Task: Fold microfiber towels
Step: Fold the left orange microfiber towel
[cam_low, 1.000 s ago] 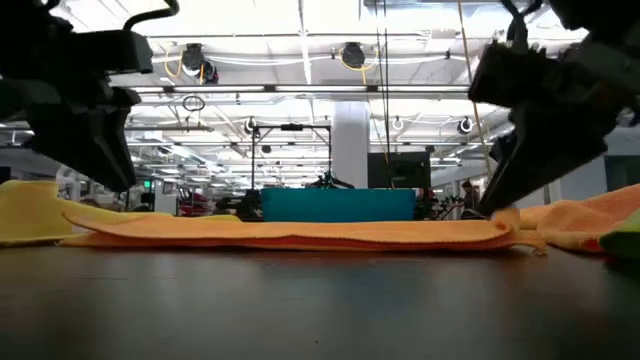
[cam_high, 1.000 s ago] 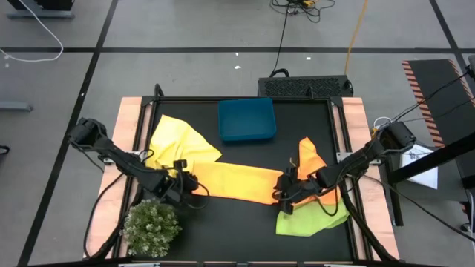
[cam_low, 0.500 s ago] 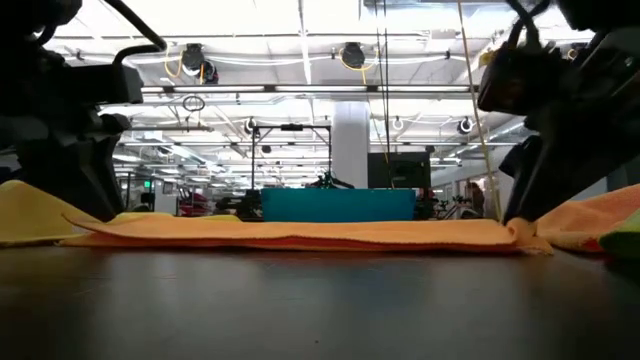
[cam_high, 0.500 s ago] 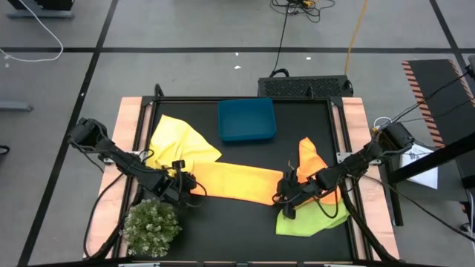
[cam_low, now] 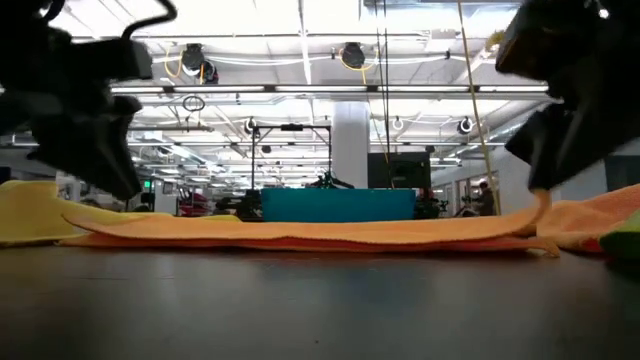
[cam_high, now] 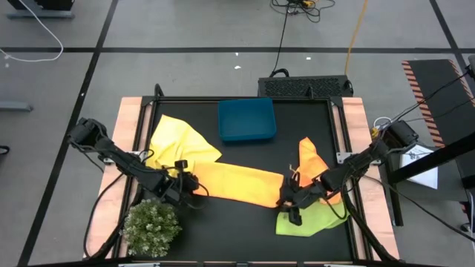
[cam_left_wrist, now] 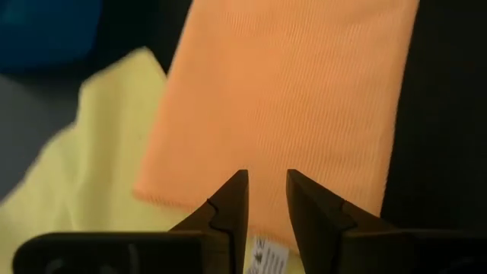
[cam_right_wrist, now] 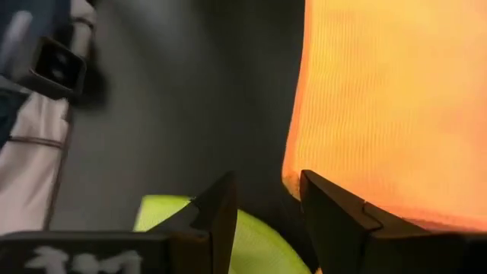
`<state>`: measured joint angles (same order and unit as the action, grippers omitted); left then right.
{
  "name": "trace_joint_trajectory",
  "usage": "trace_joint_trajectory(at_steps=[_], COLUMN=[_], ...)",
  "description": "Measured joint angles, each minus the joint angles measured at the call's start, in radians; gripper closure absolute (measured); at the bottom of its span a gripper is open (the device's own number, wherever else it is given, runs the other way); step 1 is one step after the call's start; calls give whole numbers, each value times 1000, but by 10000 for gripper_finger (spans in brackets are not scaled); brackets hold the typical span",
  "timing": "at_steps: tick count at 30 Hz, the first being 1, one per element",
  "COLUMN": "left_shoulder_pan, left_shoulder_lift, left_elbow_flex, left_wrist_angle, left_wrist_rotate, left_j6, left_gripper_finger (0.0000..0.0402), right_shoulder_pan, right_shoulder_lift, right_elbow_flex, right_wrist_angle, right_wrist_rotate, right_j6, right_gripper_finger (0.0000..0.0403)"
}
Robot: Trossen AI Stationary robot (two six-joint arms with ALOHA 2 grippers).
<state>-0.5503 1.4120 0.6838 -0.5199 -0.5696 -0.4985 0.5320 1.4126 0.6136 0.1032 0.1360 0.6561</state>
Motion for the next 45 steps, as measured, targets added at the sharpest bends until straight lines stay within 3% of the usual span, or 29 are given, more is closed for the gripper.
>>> trace_joint_trajectory(at_steps=[8, 11, 19, 31, 38, 45], left_shoulder_pan=[4, 13, 23, 55, 51, 51], left_shoulder_lift=[0, 0, 0, 0, 0, 0], left_elbow_flex=[62, 62, 62, 30, 30, 30], left_wrist_angle=[8, 7, -36, 10, 27, 23], left_wrist_rotate=[-72, -65, -59, 37, 38, 46], left_j6=[79, 70, 34, 13, 44, 45], left_gripper_finger=[309, 309, 309, 309, 309, 309], right_shoulder_pan=[-22, -44, -92, -111, -206, -349], right_shoulder_lift=[-103, -104, -89, -89, -89, -89], right_elbow_flex=[0, 0, -78, -236, -263, -263], right_wrist_angle=[2, -9, -7, 76, 95, 95], right_wrist_rotate=[259, 308, 253, 253, 255, 255], right_j6=[-126, -139, -68, 40, 33, -97], right_gripper_finger=[269, 269, 268, 268, 268, 268])
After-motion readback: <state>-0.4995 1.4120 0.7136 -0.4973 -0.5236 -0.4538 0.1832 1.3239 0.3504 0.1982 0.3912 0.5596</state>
